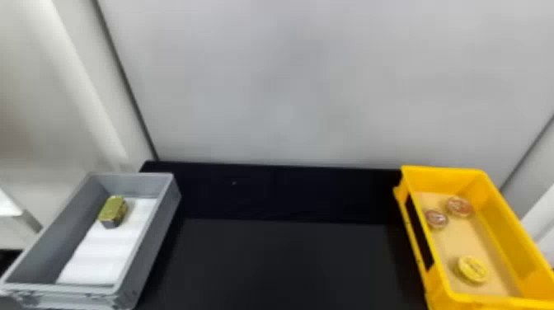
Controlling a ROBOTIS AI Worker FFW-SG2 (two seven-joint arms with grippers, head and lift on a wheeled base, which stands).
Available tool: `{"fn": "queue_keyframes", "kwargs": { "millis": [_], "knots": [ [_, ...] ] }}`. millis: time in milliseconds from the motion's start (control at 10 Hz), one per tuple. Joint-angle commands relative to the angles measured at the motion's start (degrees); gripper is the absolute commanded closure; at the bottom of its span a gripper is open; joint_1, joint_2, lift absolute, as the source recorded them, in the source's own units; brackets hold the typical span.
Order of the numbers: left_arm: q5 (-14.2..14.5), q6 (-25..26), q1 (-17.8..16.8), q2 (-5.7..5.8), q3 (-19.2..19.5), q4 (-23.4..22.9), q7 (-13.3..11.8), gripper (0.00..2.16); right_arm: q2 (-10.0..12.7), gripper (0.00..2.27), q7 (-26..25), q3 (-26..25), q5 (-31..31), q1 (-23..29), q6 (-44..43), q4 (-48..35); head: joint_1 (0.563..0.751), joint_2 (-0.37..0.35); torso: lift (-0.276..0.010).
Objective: Pick up the round yellow can and place it in the yellow rectangular box
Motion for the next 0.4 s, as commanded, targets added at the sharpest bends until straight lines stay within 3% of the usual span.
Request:
{"fn": "queue_keyframes", "kwargs": {
  "millis": [0, 300],
  "knots": [
    [0.1, 0.0, 0.1, 0.07, 0.0, 0.0, 0.0, 0.14, 0.0, 0.2, 0.0, 0.2, -0.1, 0.1, 0.3, 0.1, 0.663, 0.054, -0.01],
    [0.1, 0.0, 0.2, 0.16, 0.0, -0.1, 0.0, 0.14, -0.1, 0.2, 0.1, 0.3, -0.1, 0.0, 0.6, 0.1, 0.663, 0.054, -0.01]
  ]
}}
